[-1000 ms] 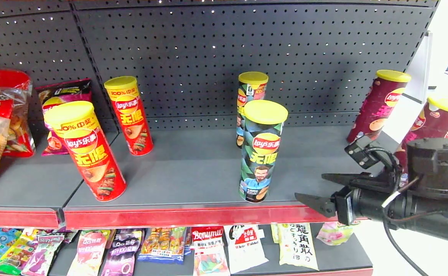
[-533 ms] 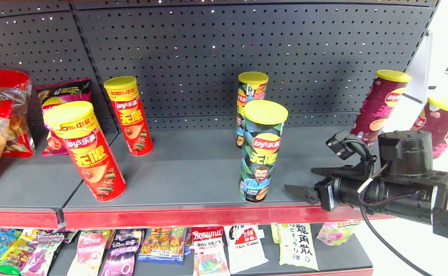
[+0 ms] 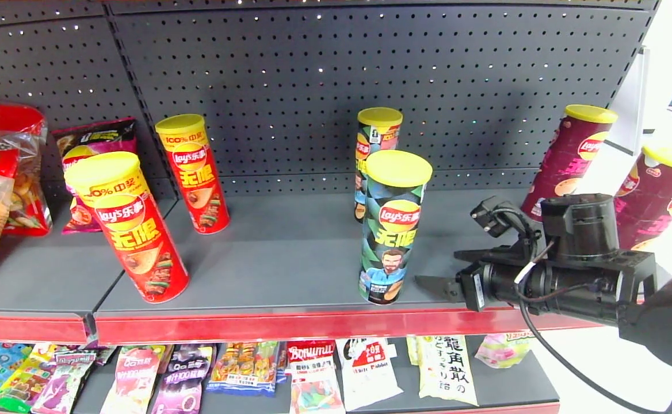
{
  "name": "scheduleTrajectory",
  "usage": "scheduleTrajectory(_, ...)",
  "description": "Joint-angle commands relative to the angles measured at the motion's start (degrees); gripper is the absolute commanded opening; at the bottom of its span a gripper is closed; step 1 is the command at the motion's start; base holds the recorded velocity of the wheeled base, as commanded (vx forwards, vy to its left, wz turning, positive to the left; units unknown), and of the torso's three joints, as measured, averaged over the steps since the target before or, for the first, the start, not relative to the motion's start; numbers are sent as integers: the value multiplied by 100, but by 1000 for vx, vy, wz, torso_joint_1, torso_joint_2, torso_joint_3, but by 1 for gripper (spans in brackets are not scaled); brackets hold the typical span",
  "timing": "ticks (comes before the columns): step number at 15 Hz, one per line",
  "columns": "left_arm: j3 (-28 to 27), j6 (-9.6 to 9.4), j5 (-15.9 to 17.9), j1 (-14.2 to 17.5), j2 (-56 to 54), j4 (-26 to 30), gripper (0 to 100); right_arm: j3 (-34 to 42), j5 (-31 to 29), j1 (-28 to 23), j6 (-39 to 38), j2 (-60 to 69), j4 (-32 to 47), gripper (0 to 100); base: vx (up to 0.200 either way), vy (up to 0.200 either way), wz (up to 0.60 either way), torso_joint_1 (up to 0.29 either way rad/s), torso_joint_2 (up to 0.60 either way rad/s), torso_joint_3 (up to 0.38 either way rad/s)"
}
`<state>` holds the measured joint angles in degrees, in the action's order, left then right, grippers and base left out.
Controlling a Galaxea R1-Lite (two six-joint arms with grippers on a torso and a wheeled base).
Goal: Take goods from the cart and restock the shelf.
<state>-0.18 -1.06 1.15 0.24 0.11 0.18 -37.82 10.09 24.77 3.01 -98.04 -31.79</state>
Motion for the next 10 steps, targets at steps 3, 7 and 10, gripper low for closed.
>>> scheduleTrajectory(3,1,1,0,-7,-2,-1,100,-68,1,186,-20,-119,-2,100,0,0,0,0,0,0)
scheduleTrajectory(7,1,1,0,2,-2,-1,100,-130,1,221,-20,-198,-2,100,0,0,0,0,0,0)
scheduleTrajectory(10,1,1,0,-7,-2,-1,100,-174,1,283,-29,-260,-11,100,0,0,0,0,0,0)
